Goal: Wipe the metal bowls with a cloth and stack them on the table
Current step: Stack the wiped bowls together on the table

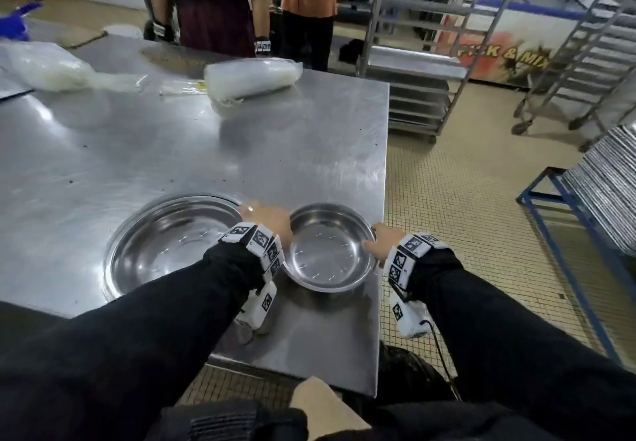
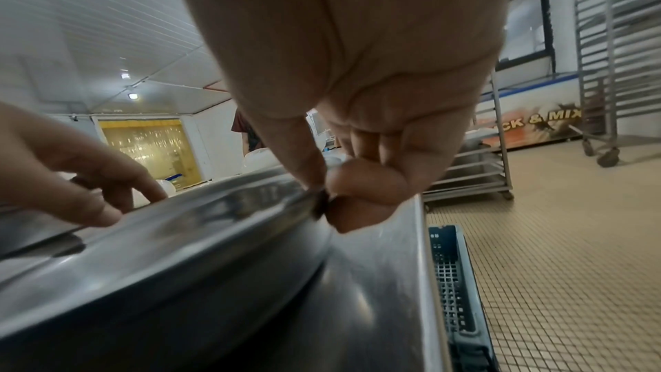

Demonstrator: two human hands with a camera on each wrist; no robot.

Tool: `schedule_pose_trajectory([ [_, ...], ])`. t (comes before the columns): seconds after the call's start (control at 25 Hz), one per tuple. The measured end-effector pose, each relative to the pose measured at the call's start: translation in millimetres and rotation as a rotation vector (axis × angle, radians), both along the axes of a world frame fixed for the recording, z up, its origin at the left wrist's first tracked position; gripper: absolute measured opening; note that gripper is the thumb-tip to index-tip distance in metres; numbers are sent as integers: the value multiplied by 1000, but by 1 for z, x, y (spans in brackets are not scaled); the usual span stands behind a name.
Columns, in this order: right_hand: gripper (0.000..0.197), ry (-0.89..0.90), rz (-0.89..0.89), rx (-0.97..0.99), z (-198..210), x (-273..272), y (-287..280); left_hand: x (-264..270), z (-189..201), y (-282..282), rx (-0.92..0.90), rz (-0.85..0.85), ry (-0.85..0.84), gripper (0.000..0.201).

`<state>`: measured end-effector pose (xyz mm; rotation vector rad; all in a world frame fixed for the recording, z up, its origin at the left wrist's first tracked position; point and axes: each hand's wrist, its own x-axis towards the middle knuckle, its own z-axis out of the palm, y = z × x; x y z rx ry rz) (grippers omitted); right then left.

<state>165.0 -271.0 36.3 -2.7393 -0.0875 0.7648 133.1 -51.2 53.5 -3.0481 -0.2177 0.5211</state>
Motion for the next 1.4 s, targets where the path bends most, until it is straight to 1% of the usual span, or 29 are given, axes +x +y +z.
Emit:
schedule_pose_trajectory([
  [0.12, 29, 32, 51, 20, -3, 12, -1, 3, -6, -5, 42, 20, 34, 13],
  [0.16, 27, 36, 61, 27, -2, 14, -1, 4, -7, -5, 36, 25, 31, 12],
  [0.24, 26, 20, 50, 79, -3, 18, -6, 4, -6, -6, 4, 54, 9, 18],
  [0.36, 32, -32, -59, 198, -2, 27, -12, 5, -2, -1, -148, 131, -101, 26],
  [0.48, 30, -132, -172, 329, 14, 31, -11, 5, 4, 4, -315, 166, -247, 28],
  [0.6, 34, -248, -235, 419, 33, 25, -3, 0, 16, 17, -395, 125, -349, 26],
  [0.68, 37, -282, -266, 445, 42, 15, 7, -2, 21, 34, -449, 86, -389, 24],
  [0.8, 36, -316, -296, 481, 55, -5, 31, -6, 31, 68, -528, 26, -406, 26],
  [1.0, 39, -364, -394, 554, 70, -43, 92, -26, 53, 134, -545, -78, -408, 28],
  [1.16, 45, -349, -451, 629, 63, -66, 150, -47, 56, 189, -582, -81, -426, 30],
  [1.28, 45, -305, -410, 576, 45, -83, 187, -66, 42, 224, -607, -64, -350, 34],
  [1.4, 43, -295, -360, 447, 34, -100, 209, -77, 21, 247, -503, -71, -271, 36],
])
